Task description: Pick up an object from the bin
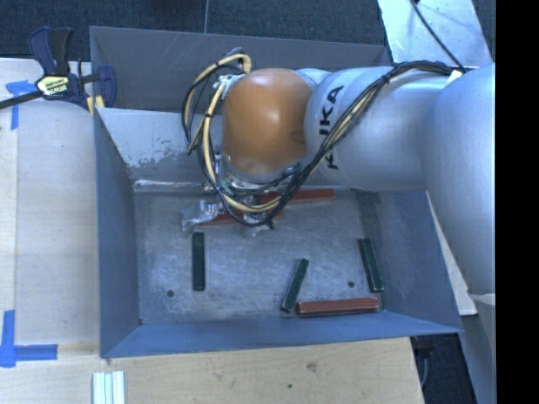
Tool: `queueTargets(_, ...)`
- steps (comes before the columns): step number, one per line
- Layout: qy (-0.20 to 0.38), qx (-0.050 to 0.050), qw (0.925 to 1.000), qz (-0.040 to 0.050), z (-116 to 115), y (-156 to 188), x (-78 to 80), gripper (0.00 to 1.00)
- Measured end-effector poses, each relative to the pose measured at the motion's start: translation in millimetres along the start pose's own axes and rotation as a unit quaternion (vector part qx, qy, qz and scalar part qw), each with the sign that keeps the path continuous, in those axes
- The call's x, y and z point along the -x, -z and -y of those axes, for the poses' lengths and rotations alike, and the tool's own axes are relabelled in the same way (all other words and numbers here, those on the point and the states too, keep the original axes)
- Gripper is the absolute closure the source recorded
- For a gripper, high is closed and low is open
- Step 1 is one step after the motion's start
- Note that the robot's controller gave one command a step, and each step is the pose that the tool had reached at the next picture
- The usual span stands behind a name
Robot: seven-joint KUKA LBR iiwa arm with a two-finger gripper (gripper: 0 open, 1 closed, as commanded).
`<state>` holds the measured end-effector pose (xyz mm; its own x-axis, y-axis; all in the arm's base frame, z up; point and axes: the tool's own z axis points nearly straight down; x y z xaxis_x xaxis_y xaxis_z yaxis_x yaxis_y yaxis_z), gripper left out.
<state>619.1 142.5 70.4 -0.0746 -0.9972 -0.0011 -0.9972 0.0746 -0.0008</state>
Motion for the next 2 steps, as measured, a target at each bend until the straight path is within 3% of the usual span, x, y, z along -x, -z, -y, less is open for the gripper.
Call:
queueTargets(1,0.028,-0.002,0.9996,0.0012,9,0,6.0,0.0)
queueTargets(2,-0.288,-0.001,0.9578,-0.0003,-6,0,-91.8,0.0)
